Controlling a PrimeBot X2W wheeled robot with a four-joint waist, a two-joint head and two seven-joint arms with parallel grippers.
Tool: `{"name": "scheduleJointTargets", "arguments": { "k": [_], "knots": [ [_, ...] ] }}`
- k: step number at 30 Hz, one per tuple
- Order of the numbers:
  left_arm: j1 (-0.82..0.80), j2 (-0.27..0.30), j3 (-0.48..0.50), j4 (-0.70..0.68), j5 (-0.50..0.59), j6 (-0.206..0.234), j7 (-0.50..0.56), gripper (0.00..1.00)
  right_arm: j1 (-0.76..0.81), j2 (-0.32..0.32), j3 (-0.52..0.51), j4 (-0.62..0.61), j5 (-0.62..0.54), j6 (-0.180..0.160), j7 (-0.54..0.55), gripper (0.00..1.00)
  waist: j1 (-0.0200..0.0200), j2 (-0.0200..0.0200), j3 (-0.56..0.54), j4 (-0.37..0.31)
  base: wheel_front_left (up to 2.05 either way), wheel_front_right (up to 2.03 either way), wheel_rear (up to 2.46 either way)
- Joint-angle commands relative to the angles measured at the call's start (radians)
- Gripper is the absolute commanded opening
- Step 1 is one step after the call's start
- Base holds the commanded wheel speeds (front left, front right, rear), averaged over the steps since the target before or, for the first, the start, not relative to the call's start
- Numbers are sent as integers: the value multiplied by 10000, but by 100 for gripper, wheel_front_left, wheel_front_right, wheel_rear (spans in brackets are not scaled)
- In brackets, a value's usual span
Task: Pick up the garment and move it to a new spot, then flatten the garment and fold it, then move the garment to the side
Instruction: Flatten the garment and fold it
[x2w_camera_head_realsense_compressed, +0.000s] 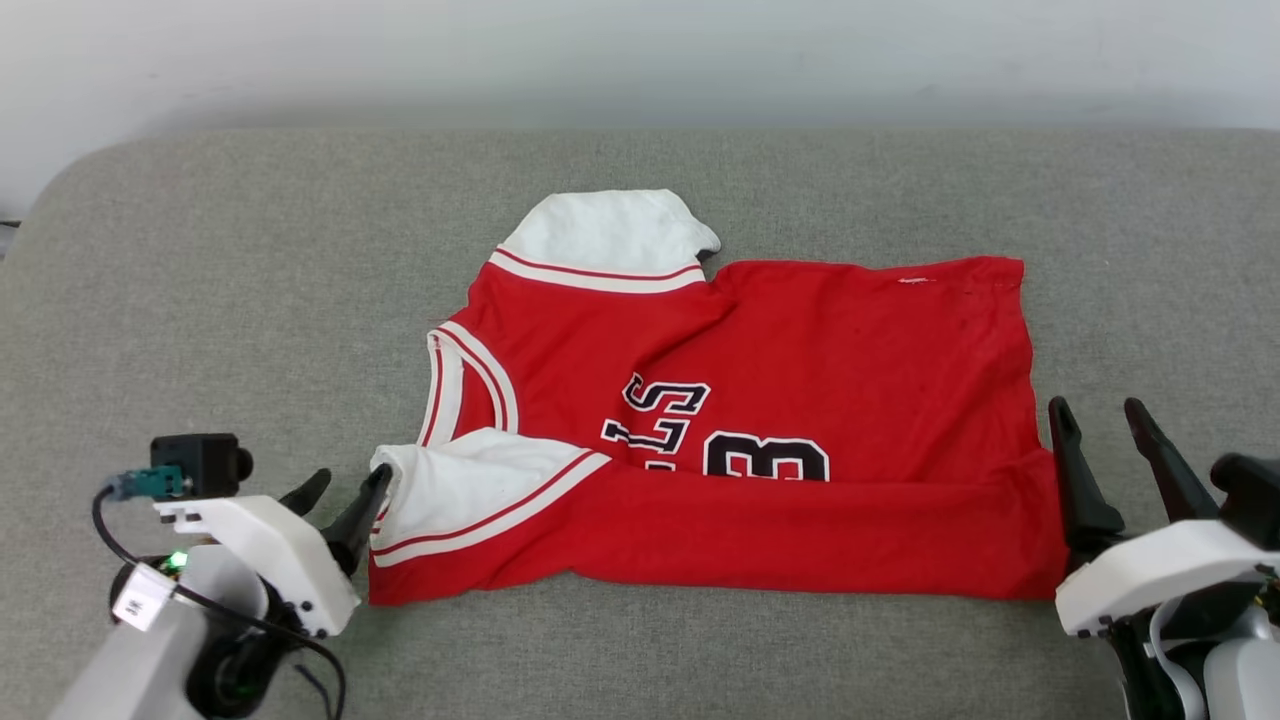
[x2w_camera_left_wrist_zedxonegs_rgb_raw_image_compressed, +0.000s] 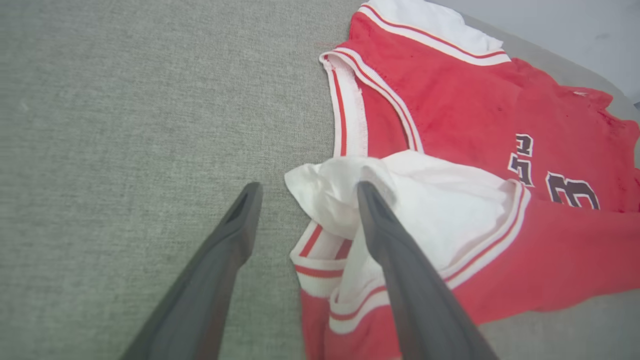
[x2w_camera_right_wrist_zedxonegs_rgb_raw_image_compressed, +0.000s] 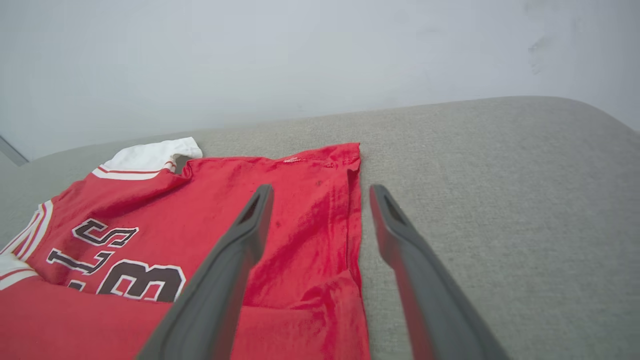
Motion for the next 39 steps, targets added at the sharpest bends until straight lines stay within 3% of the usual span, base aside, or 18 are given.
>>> {"name": "scheduleJointTargets", "arguments": {
  "k": [1,5,10,14,19,21,26,29,36,39],
  "knots": [
    [153,223,16,-252,-138,25,399,100,213,61,-44,-188,-95,-8,-18,100,0,-1,-60,-13,0,0,0],
    [512,823,-27,-1016,-719,400,2113,100,525,177,-105,-800,-154,-8,-21,100,0,-1,-105,-124,0,0,0],
    [999,1219,49,-1879,-1358,975,3456,100,667,316,-160,-1266,-106,-8,85,100,0,-1,118,-323,0,0,0],
    [1229,1212,-60,-2079,-1720,1258,4117,100,667,396,-219,-1330,28,-8,224,100,0,-1,379,-445,0,0,0],
    [1311,941,-511,-1710,-1887,1296,4798,100,590,447,-292,-1281,197,-8,363,100,0,-1,594,-578,0,0,0],
    [1366,576,-819,-1442,-2012,1159,5067,0,559,465,-431,-1256,394,-8,510,100,0,-1,644,-644,0,0,0],
    [1177,523,-780,-1389,-1881,998,4719,0,679,445,-655,-1267,586,-8,951,100,0,-1,573,-622,0,0,0],
    [963,698,-608,-1574,-1570,969,4208,0,749,180,-890,-1202,772,-8,1840,100,0,-1,437,-573,0,0,0],
    [777,1133,-332,-2396,-1086,1094,3585,0,648,-448,-509,-571,1020,-8,5257,100,0,-1,342,-418,0,0,0],
    [675,1233,-301,-2852,-975,1226,3587,0,296,-618,-234,-420,1072,-6,5896,100,0,-1,473,-326,0,0,0]
  ]
}}
